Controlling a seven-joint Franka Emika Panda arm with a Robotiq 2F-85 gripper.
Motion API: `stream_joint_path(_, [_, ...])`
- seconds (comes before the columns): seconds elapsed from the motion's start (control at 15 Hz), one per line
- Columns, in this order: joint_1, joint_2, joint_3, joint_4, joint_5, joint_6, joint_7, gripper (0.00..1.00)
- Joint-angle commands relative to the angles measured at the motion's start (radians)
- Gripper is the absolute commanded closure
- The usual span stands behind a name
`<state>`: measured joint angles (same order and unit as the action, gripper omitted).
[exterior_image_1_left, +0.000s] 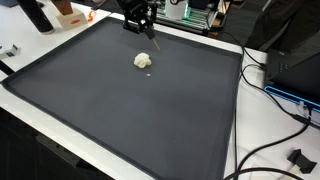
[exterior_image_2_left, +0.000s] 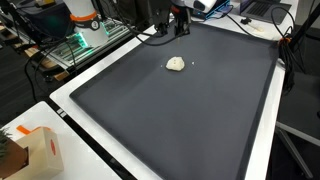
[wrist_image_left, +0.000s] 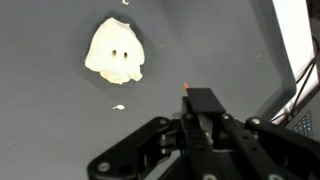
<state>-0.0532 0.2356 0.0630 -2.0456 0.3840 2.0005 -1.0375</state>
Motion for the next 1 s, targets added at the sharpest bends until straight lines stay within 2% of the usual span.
stream_joint_path(0.0, [-0.033, 0.030, 0.003, 0.024, 0.068, -0.065, -0.061, 0.97])
stream_joint_path(0.47, [-0.068, 0.081, -0.003, 0.057, 0.148, -0.161, -0.098, 0.97])
stream_joint_path(0.93, [-0.100, 0.129, -0.008, 0.080, 0.225, -0.192, -0.111, 0.97])
